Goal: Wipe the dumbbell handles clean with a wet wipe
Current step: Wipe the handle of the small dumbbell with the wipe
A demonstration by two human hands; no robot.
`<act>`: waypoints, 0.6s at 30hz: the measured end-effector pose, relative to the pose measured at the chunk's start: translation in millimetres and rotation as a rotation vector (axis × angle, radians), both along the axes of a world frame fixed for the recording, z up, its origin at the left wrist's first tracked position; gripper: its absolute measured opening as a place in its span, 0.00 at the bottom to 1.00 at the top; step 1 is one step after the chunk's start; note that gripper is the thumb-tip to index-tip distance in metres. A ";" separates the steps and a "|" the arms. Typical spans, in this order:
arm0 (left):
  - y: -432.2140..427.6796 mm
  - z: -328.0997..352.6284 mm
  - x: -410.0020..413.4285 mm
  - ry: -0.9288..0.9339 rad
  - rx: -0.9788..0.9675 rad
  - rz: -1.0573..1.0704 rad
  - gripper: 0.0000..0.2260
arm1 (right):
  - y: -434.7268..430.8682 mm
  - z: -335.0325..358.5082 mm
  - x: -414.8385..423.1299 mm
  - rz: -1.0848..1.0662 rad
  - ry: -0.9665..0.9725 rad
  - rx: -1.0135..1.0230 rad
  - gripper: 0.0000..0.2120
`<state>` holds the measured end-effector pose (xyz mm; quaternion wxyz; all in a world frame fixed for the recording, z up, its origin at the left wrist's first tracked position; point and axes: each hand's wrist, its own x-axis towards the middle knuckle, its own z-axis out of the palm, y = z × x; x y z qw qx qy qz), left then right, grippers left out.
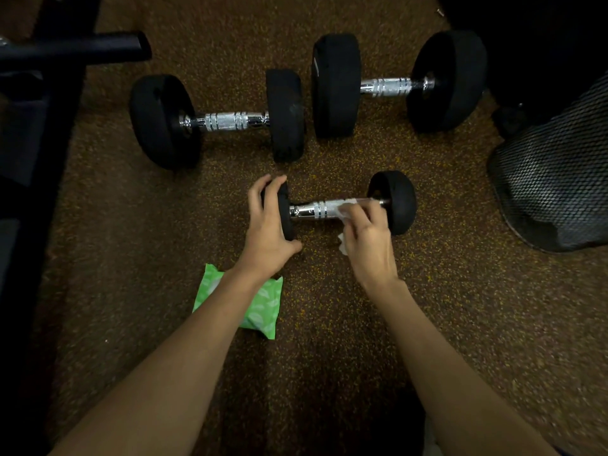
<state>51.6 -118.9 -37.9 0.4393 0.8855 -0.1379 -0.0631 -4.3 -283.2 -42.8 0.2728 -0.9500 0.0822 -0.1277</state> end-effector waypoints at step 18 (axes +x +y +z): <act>-0.6 -1.3 -1.6 0.010 -0.009 0.012 0.46 | 24.9 -8.3 5.5 -0.250 -0.105 0.163 0.08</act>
